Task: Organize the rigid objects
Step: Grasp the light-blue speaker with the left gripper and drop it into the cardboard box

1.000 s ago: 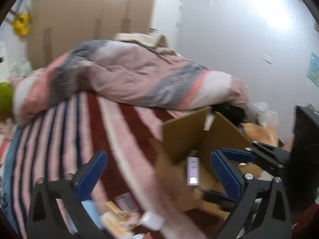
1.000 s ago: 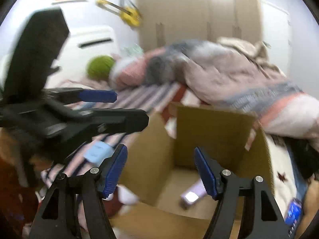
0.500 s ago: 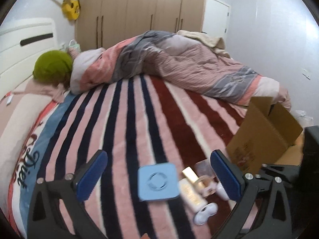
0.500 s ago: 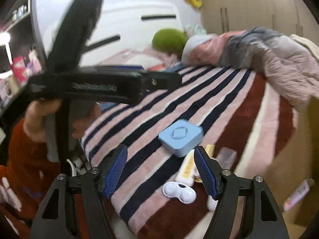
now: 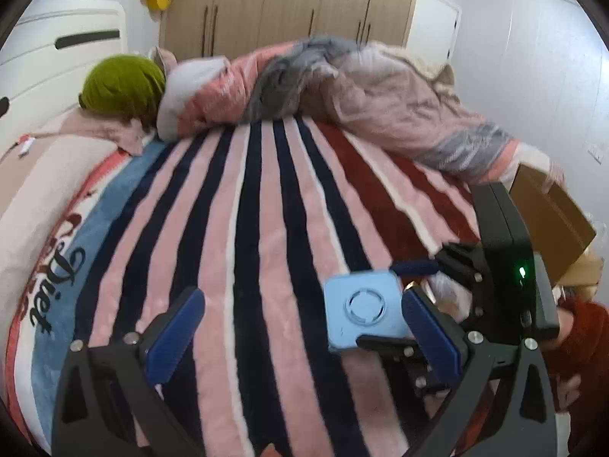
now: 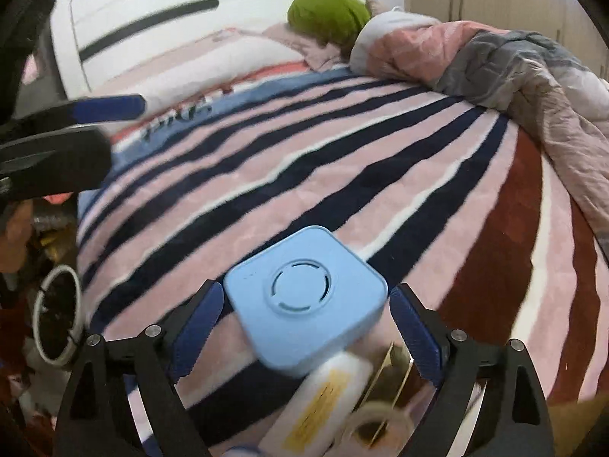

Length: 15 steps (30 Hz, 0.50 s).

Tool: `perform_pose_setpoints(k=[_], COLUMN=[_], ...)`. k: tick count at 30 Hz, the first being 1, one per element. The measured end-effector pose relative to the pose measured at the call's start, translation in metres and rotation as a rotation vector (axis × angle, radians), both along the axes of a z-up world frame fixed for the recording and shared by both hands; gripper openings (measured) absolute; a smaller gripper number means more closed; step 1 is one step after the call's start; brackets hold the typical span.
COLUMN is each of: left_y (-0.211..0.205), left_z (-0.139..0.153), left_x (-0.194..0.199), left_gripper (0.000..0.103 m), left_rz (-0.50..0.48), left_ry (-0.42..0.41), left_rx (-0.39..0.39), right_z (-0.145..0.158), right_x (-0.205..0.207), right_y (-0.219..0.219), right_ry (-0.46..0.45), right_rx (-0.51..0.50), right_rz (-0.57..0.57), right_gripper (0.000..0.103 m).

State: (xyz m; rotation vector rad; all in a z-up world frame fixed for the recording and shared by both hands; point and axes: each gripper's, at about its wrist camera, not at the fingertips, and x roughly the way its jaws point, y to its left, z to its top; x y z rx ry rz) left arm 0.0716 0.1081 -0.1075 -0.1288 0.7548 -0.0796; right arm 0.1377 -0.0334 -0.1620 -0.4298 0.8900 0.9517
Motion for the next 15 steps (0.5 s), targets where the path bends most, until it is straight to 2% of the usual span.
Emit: perform_pose_setpoints(k=[3,7,9,12,15], left_y=[0.004,0.011,0.012,0.016,0.022], left_z=[-0.006,-0.010,-0.013,-0.019,-0.026], left_x=[-0.001,-0.006,-0.005,-0.002,0.001], left_gripper=[0.102,0.102,0.102,0.103,0.103], left_rz=[0.001,-0.001,-0.015,-0.012,-0.017], left_ry=[-0.004,-0.047,-0.032,0.007,0.055], left_rx=[-0.010,-0.010,0.009,0.015,-0.027], right_z=[-0.006,-0.005,-0.007,-0.012,-0.016], right_x=[0.004,-0.015,-0.027,-0.030,-0.029], right_y=[0.005,0.004,0.011,0.026,0.039], right_ry=[0.040,0.159,0.129,0.066,0.045], right_rx=[-0.028,-0.012,-0.044,-0.089,-0.086], right_rz=[0.039,0.145,0.188,0.163,0.127], right_gripper=[0.088,0.088,0.088,0.088,0.088])
